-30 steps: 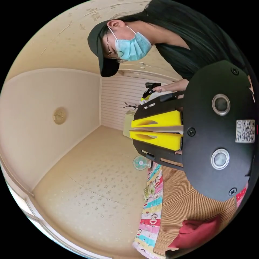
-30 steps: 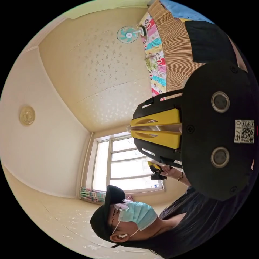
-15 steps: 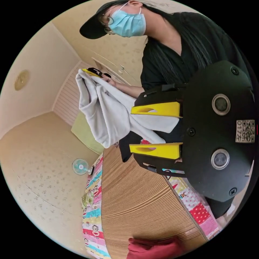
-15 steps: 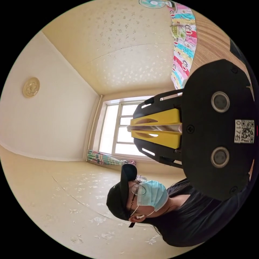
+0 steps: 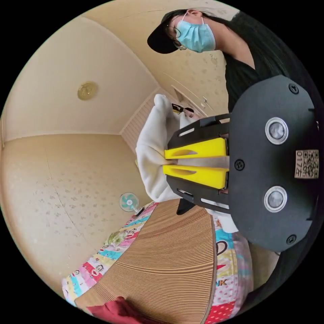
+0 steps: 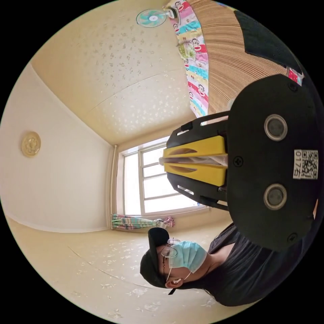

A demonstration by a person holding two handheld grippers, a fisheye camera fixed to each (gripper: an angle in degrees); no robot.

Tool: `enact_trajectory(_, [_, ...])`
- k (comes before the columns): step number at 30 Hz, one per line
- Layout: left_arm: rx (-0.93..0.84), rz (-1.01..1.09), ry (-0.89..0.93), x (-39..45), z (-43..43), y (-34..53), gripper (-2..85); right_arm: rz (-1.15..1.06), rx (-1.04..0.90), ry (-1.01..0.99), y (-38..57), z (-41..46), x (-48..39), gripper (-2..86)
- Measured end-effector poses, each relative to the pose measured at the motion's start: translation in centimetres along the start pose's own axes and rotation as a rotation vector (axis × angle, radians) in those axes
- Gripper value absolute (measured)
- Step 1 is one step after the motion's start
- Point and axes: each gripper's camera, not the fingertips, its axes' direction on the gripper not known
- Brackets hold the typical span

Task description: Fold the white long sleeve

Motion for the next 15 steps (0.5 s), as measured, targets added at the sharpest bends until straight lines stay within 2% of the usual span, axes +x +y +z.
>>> enact_trajectory(2, [0.018,0.184,0.044,3.8,-2.2,-1.3,2.7,-0.009,0.009,0.065,0.8,-1.3,-1.3,2.4])
enact_trajectory(4, [-0.039,0.402,0.134,9.1,-3.6,-2.3,2.2,-0.062,0.039,0.104,1.2,-2.2,-3.6,2.3])
enact_trajectory(5, [-0.053,0.454,0.133,10.5,-3.8,-2.4,2.1,-0.139,0.06,0.165,1.1,-2.3,-5.5,2.2])
enact_trajectory(8, [-0.052,0.588,-0.067,15.7,-4.3,-3.4,1.6,-0.216,0.059,0.297,-1.0,-0.3,-7.1,2.0])
enact_trajectory(10, [-0.13,0.674,-0.22,16.8,-2.6,-5.7,1.5,-0.228,0.026,0.384,-3.1,2.6,-5.6,2.0])
enact_trajectory(13, [-0.293,0.648,-0.344,13.1,2.2,-11.4,2.0,-0.271,-0.1,0.557,-7.4,11.1,0.5,2.5])
enact_trajectory(15, [-0.418,0.645,-0.434,8.7,6.6,-15.6,2.8,-0.315,-0.288,0.734,-10.8,21.5,9.1,3.5])
